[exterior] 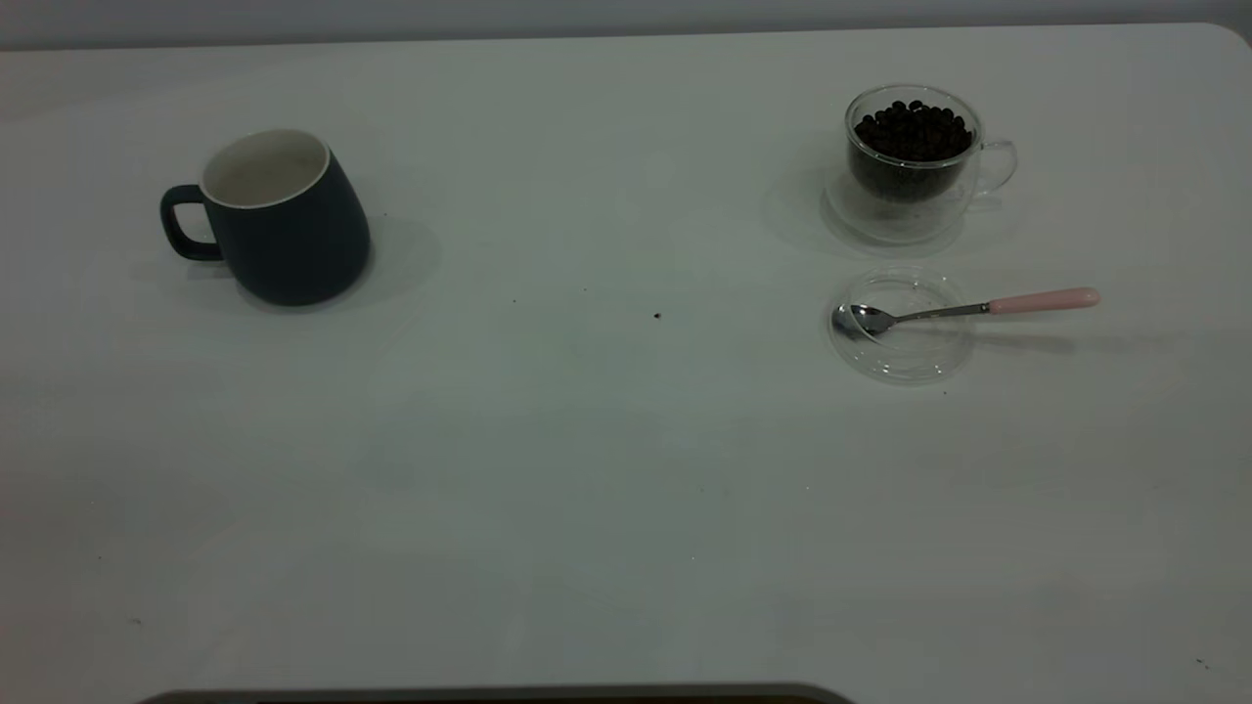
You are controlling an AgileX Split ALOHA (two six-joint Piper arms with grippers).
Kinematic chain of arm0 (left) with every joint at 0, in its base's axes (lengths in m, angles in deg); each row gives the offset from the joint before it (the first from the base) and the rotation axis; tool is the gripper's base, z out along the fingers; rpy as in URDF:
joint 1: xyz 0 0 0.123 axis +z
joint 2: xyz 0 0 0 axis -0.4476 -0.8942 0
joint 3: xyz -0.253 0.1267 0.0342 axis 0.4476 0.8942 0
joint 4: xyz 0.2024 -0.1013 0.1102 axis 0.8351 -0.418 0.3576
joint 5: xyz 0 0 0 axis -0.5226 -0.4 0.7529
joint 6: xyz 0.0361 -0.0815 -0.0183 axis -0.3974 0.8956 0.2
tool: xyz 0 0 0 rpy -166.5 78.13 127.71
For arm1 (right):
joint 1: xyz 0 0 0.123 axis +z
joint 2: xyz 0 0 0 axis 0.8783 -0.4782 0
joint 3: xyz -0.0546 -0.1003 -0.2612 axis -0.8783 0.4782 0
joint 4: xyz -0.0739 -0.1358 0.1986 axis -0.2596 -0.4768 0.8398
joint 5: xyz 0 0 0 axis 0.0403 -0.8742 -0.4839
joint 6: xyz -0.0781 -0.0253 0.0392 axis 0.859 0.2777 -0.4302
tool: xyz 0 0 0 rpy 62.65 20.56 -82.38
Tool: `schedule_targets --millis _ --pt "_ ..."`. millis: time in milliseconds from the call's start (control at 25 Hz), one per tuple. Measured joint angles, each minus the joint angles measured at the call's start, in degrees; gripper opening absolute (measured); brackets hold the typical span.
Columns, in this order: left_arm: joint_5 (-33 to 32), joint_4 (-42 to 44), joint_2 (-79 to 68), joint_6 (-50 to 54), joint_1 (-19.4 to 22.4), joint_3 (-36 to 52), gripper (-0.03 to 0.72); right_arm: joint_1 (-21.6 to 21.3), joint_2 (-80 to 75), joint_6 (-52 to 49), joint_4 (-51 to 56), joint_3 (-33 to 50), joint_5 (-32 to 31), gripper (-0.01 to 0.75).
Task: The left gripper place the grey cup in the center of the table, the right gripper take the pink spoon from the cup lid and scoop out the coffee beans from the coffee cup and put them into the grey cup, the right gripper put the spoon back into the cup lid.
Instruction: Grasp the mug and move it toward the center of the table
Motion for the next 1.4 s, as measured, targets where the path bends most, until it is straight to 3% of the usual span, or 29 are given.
schedule_targets --millis 240,480,920,1200,1400 --pt "0.1 -0.2 -2.0 2.0 0.0 -2.4 0.586 0.0 0.0 0.0 0.0 0.0 0.0 0.530" --pt "5.9 0.8 -21.3 0.1 0.0 -14.3 0.586 0.0 0.0 0.0 0.0 0.0 0.0 0.530" --pt "19.4 3.6 -68.1 -12.7 0.0 -31.6 0.586 0.0 0.0 0.0 0.0 0.0 0.0 0.530" --pt "18.7 7.2 -95.2 -23.8 0.0 -48.4 0.586 0.0 0.0 0.0 0.0 0.0 0.0 0.530" --pt "17.9 7.5 -107.7 -37.4 0.0 -56.9 0.586 0.0 0.0 0.0 0.0 0.0 0.0 0.530"
